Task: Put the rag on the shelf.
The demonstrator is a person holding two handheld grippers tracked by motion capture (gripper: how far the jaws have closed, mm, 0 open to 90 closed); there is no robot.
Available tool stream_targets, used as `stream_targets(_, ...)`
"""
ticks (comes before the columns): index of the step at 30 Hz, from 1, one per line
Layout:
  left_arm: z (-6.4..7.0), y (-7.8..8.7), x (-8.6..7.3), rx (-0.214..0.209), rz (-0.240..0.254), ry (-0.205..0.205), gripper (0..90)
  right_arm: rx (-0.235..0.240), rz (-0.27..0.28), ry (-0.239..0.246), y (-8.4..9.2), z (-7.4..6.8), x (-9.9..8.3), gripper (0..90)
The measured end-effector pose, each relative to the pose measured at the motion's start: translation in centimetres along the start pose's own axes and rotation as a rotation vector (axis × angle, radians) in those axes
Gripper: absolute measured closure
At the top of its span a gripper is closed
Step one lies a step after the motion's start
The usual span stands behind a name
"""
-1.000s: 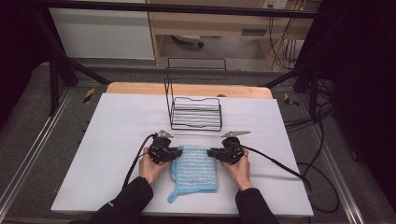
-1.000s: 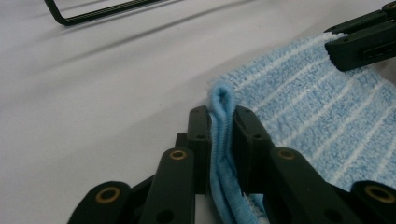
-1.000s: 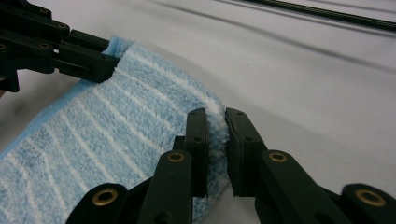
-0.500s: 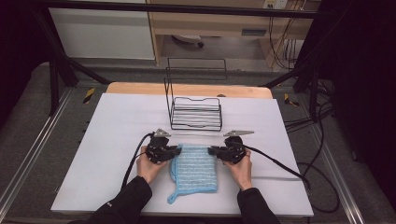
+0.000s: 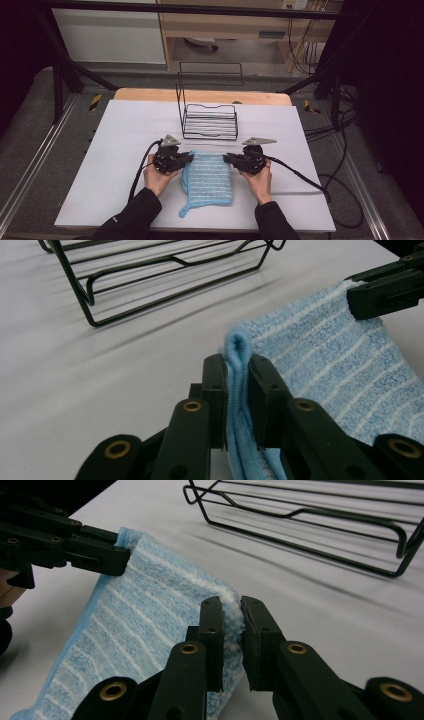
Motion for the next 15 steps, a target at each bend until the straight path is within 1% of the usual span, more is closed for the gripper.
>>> stream_targets(3, 0.0, 0.4, 0.3, -0.003, 0.016, 0.004, 78.5, 0.004, 0.020, 0.011, 0.4, -0.4, 0.5, 80.6)
stream_targets(8, 0.2, 1.0, 0.9, -0.004, 0.041, -0.001, 78.5, -0.002, 0.048, 0.034, 1.1, -1.0, 1.3, 80.7)
stream_targets(11, 0.3, 1.5, 1.3, -0.006, 0.060, 0.001, 78.5, -0.004, 0.058, 0.043, 1.4, -1.1, 1.6, 80.7)
stream_targets(14, 0.4, 1.9, 1.7, -0.005, 0.075, -0.007, 78.5, -0.008, 0.069, 0.056, 1.7, -1.4, 2.0, 80.7)
stream_targets(15, 0.5, 2.0, 1.8, -0.004, 0.080, -0.010, 78.5, -0.007, 0.081, 0.060, 2.0, -1.5, 2.2, 80.7)
Point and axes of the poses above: each handheld gripper's, and its own axes: y roughly backward along the jaws, x roughly out of its top, z roughly to its right, the point moved 9 cm from there along -y, roughly forward along the jaws, and after that the axes turned 10 degrees about x, right-handed, at the moved point
